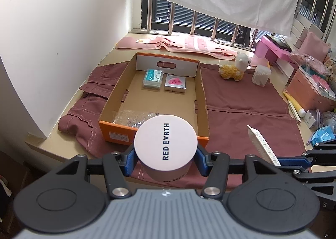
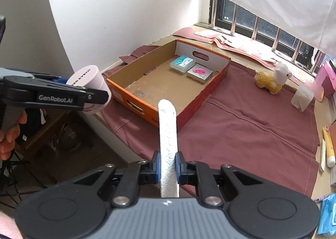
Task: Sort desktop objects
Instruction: 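Carry the nail file and jar over the cardboard tray with both tools, then lower the jar and nail file into the tray beside the boxes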
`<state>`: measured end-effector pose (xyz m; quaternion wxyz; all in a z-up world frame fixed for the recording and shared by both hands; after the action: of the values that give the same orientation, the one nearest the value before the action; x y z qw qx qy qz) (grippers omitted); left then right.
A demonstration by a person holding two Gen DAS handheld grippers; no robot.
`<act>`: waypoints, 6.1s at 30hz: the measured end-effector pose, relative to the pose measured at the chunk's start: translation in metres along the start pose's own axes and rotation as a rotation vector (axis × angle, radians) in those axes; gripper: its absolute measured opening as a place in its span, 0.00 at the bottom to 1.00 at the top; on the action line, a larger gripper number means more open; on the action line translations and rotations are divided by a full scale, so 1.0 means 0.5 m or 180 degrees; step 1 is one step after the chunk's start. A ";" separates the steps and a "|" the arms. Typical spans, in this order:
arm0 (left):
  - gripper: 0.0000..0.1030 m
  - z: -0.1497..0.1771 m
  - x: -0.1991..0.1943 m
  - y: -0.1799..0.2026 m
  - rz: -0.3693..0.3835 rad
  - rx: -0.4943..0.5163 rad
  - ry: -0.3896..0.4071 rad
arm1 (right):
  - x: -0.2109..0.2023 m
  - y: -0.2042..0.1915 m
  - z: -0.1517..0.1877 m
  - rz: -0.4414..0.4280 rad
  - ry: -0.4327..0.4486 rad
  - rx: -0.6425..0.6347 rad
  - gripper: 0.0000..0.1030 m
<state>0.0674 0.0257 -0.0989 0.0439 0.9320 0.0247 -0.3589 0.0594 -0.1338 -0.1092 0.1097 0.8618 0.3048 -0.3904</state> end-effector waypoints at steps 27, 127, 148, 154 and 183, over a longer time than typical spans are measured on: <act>0.54 -0.093 0.013 -0.099 0.0015 0.0004 0.0224 | 0.071 -0.045 -0.103 -0.0074 0.0025 -0.0076 0.13; 0.54 -0.172 0.621 -0.093 0.0523 0.1154 -0.0761 | 0.612 0.092 -0.266 0.0298 -0.0794 -0.0082 0.13; 0.55 -0.164 0.633 -0.094 0.0484 0.1299 -0.0714 | 0.625 0.096 -0.263 0.0376 -0.0811 -0.0190 0.13; 0.55 -0.160 0.635 -0.093 0.0450 0.1382 -0.0719 | 0.626 0.095 -0.262 0.0380 -0.0824 -0.0208 0.13; 0.60 -0.157 0.635 -0.091 0.0456 0.1421 -0.0712 | 0.642 0.098 -0.248 0.0438 -0.0919 -0.0351 0.13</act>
<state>0.3517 0.0837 -0.2567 -0.1352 0.8725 -0.1262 -0.4523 0.3279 0.0216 -0.2659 0.2259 0.8083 0.2471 -0.4844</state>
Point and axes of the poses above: each gripper's, at about its wrist camera, not at the fingertips, and x roughly the way its jaws point, y to its right, z to its underside, the point moved 10 cm from there along x, roughly the way its jaws point, and after that the axes turned 5 degrees about y, right-handed, at the moved point
